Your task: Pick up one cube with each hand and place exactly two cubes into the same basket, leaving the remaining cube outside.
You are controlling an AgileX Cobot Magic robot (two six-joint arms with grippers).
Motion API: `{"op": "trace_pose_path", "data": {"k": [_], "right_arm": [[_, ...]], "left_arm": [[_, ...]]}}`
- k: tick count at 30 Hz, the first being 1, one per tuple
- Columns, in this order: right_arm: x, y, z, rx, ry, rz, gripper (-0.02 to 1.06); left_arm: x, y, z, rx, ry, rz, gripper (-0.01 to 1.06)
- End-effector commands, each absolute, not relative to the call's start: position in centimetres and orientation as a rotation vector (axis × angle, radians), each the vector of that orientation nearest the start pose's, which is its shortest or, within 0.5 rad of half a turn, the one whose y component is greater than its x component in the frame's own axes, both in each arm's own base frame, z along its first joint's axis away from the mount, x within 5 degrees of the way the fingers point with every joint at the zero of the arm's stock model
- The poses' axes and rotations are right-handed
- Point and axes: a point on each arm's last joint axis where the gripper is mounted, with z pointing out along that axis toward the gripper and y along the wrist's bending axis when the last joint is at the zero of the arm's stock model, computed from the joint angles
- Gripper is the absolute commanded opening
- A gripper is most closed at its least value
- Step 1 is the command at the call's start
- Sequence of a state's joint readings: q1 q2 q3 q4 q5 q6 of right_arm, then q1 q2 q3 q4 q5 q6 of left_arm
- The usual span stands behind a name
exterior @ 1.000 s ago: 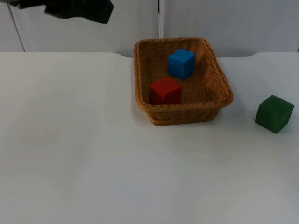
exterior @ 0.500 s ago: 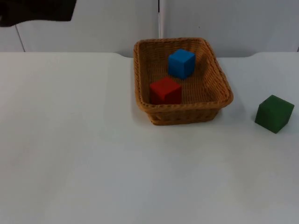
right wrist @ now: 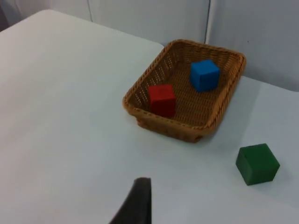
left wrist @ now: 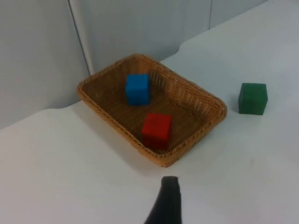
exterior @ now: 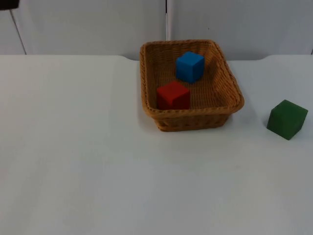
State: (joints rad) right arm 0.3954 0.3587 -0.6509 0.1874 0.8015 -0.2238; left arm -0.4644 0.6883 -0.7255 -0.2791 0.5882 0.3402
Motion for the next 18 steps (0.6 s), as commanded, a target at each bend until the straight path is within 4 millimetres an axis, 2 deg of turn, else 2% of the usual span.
{"op": "trace_pose_path", "data": {"k": [1, 4, 9, 13, 18], "right_arm": [[3.6, 2.9, 33.2, -0.576, 1.917, 0.334, 0.87], [1.9, 2.3, 32.8, -0.592, 1.912, 0.336, 0.87], [0.6, 1.8, 32.4, -0.605, 1.910, 0.328, 0.87], [-0.8, 1.2, 30.7, -0.590, 1.928, 0.348, 0.87], [-1.7, 0.8, 29.4, -0.544, 1.917, 0.360, 0.87]], "left_arm": [[10.6, -7.0, 34.6, 0.673, 1.929, -0.394, 0.73], [9.6, -6.6, 34.8, 0.680, 1.918, -0.398, 0.73], [8.6, -6.1, 34.9, 0.682, 1.895, -0.402, 0.73], [7.3, -5.4, 33.7, 0.655, 1.886, -0.419, 0.73], [6.0, -4.8, 32.8, 0.643, 1.863, -0.426, 0.73]]}}
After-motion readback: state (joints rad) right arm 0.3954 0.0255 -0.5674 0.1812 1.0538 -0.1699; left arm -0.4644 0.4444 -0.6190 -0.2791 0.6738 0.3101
